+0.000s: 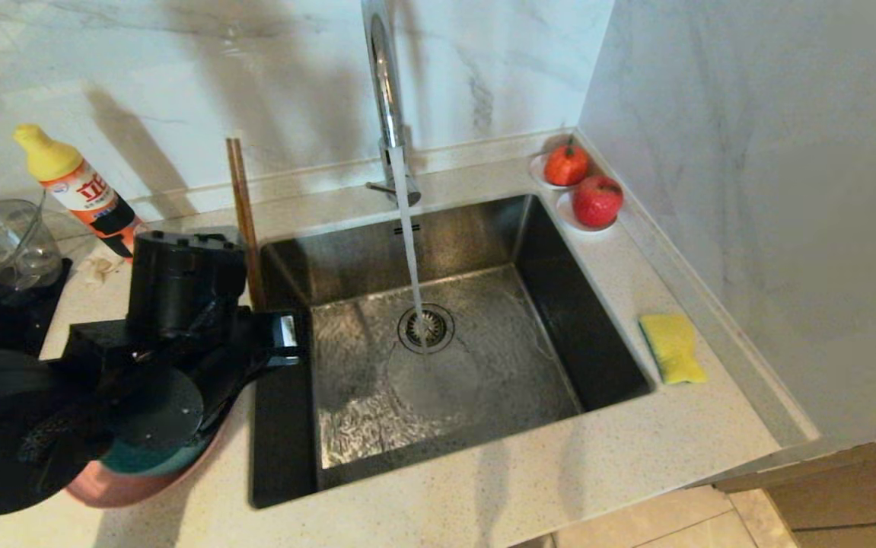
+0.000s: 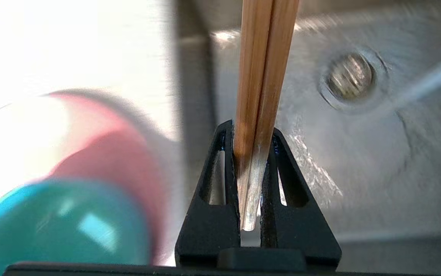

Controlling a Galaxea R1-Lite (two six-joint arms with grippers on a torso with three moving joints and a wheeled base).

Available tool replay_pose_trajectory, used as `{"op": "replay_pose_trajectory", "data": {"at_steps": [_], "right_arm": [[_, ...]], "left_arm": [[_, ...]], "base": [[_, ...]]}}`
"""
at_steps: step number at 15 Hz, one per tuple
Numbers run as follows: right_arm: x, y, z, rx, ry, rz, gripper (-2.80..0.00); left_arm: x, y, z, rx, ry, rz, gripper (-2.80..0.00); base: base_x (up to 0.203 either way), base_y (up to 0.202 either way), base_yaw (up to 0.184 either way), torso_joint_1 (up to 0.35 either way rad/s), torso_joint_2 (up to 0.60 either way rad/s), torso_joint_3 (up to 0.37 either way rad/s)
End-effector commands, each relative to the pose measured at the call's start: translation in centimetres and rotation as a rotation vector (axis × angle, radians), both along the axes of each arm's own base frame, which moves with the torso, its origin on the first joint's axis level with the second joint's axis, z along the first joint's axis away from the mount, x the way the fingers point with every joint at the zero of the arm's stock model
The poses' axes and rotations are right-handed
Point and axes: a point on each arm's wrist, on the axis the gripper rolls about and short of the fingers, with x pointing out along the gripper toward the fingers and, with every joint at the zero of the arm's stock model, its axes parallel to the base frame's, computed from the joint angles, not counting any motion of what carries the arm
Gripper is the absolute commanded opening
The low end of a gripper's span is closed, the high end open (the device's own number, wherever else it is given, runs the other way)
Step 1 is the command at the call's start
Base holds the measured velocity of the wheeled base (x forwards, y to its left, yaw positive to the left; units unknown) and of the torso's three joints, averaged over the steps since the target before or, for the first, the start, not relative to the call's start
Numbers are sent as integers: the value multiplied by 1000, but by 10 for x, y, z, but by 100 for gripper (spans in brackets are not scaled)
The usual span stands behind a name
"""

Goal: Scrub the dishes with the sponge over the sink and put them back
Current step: Place the chopsticks on the glass basin

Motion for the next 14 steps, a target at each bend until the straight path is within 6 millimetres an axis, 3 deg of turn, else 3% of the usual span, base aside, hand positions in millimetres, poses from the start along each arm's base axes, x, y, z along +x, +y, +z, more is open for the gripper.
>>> {"op": "replay_pose_trajectory", "data": {"at_steps": [1, 3, 7, 10, 12, 14], "right_arm": [[0, 0, 0, 0, -1, 0, -280], [0, 0, 0, 0, -1, 0, -280], [0, 0, 0, 0, -1, 0, -280], [0, 0, 0, 0, -1, 0, -280], [0, 0, 0, 0, -1, 0, -280], [0, 0, 0, 0, 1, 0, -280]], "left_arm": [[-21, 12, 19, -63, -72, 26, -280], [-37, 21, 22, -89, -94, 32, -280], [-50, 28, 29, -117, -126, 30, -280], [-51, 27, 5, -62, -46, 27, -280], [-51, 27, 19, -91, -95, 26, -280], [-54, 29, 9, -77, -70, 26, -280]], "base": [[0, 0, 0, 0, 0, 0], [0, 0, 0, 0, 0, 0], [0, 0, 0, 0, 0, 0], [0, 0, 0, 0, 0, 0], [0, 0, 0, 0, 0, 0], [0, 0, 0, 0, 0, 0]]}}
